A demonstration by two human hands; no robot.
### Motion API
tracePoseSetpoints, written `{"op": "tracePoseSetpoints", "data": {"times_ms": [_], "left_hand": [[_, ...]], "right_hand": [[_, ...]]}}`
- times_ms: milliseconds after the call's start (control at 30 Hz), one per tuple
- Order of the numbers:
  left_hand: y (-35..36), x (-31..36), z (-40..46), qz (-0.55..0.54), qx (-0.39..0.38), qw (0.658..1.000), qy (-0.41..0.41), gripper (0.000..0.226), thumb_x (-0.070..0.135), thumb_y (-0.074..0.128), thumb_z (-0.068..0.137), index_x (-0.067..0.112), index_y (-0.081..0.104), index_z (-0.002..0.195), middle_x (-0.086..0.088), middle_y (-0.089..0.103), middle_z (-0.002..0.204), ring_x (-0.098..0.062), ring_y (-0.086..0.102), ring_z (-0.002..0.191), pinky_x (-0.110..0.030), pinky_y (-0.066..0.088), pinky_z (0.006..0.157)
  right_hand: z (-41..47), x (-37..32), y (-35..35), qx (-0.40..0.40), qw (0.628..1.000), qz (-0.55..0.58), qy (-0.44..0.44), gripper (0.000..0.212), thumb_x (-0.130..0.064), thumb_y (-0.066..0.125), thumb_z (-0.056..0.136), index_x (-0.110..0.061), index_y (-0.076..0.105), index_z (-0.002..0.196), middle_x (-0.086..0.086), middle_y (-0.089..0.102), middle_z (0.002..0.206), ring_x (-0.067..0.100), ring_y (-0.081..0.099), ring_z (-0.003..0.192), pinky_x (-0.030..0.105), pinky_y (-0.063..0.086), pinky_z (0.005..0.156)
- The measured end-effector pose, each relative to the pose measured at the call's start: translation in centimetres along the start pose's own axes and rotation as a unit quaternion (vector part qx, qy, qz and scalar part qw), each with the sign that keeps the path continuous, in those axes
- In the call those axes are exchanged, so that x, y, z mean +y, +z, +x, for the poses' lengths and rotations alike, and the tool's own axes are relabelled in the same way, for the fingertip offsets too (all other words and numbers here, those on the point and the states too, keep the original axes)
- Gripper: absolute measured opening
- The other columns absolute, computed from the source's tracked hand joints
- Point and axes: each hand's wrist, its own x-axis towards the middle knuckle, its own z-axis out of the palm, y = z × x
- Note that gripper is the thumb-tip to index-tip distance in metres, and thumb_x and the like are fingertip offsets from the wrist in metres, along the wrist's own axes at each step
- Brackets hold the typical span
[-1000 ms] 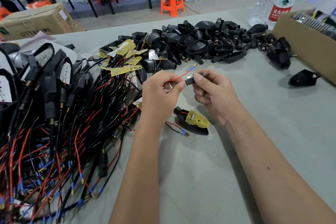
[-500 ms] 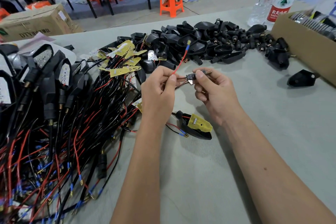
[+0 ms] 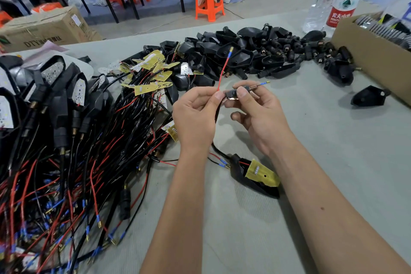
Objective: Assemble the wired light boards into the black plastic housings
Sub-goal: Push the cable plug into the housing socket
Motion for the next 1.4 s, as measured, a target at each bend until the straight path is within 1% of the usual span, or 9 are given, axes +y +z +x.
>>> {"op": "tracePoseSetpoints", "data": {"times_ms": [200,367,567,767,867,967,1167,1267,1400], "left_hand": [[0.7,0.6,-0.3,-0.016,0.028,0.999,-0.033,0.013,-0.004,0.064,0.092,0.008,0.064,0.089,-0.002,0.079,0.085,-0.017,0.075,0.081,-0.028,0.057,0.078],[-0.8,2.1,0.4,-0.169,-0.011,0.984,-0.052,0.023,-0.002,0.06,0.082,0.012,0.056,0.1,-0.008,0.078,0.099,-0.02,0.073,0.1,-0.034,0.055,0.095],[-1.2,3.1,0.5,0.058,-0.116,0.991,0.033,0.037,0.015,0.068,0.097,0.013,0.062,0.134,0.003,0.074,0.117,-0.006,0.067,0.114,-0.028,0.055,0.095],[-0.5,3.8,0.1,0.095,-0.078,0.985,0.125,0.013,0.004,0.067,0.096,0.012,0.077,0.101,0.004,0.076,0.083,-0.021,0.068,0.068,-0.014,0.049,0.056],[-0.5,3.6,0.4,0.149,-0.073,0.981,0.104,0.02,0.017,0.068,0.098,0.013,0.074,0.117,0.003,0.074,0.1,-0.003,0.067,0.084,-0.017,0.053,0.071],[-0.4,2.9,0.6,0.157,-0.093,0.982,0.046,0.036,0.016,0.071,0.096,0.011,0.066,0.131,0.0,0.075,0.109,-0.005,0.071,0.087,-0.022,0.056,0.068],[-0.5,2.5,0.5,0.063,-0.002,0.996,0.06,0.016,-0.002,0.075,0.086,0.007,0.075,0.099,-0.003,0.078,0.082,-0.011,0.075,0.074,-0.02,0.056,0.063],[-0.8,2.3,0.8,0.024,0.028,0.999,0.039,0.018,-0.003,0.071,0.088,0.014,0.075,0.093,-0.002,0.075,0.076,-0.015,0.071,0.068,-0.025,0.057,0.064],[-2.3,1.6,1.5,0.137,-0.02,0.989,0.05,0.026,-0.003,0.072,0.086,0.022,0.079,0.087,0.004,0.076,0.077,-0.014,0.071,0.072,-0.023,0.056,0.07]], "right_hand": [[-0.2,0.1,0.6,-0.006,0.995,0.1,0.008,0.01,-0.013,0.05,0.108,-0.016,0.059,0.109,0.021,0.073,0.11,0.026,0.075,0.092,0.024,0.059,0.068],[-0.1,-0.2,0.6,-0.004,0.981,0.188,0.037,0.01,-0.019,0.046,0.109,-0.017,0.055,0.106,0.021,0.072,0.093,0.026,0.076,0.077,0.025,0.06,0.067],[0.1,-0.1,0.1,-0.044,0.998,0.051,0.014,0.007,-0.021,0.048,0.11,-0.017,0.054,0.108,0.013,0.072,0.087,0.018,0.066,0.067,0.022,0.054,0.061],[-0.3,0.6,0.7,-0.043,0.999,-0.027,0.019,0.012,-0.016,0.05,0.109,-0.01,0.055,0.117,0.016,0.072,0.084,0.023,0.069,0.067,0.025,0.056,0.061],[-0.2,0.4,0.5,-0.054,0.997,-0.063,0.008,0.009,-0.015,0.051,0.108,-0.009,0.054,0.115,0.015,0.071,0.082,0.024,0.068,0.064,0.027,0.056,0.059],[-0.2,0.4,0.7,-0.097,0.988,-0.117,-0.008,0.007,-0.012,0.051,0.108,-0.01,0.056,0.113,0.013,0.069,0.078,0.023,0.066,0.061,0.029,0.054,0.057],[-0.5,0.6,1.1,-0.14,0.978,-0.152,-0.009,0.012,-0.008,0.051,0.107,-0.017,0.06,0.11,0.008,0.068,0.075,0.025,0.065,0.059,0.029,0.053,0.055],[-0.3,0.6,1.1,-0.086,0.99,-0.111,0.013,0.005,-0.012,0.05,0.108,-0.01,0.054,0.105,0.017,0.069,0.079,0.023,0.063,0.057,0.027,0.051,0.053],[0.1,0.5,0.5,0.042,0.998,-0.004,0.051,0.015,-0.022,0.051,0.109,-0.008,0.054,0.102,0.013,0.073,0.077,0.014,0.061,0.054,0.02,0.048,0.05]]}}
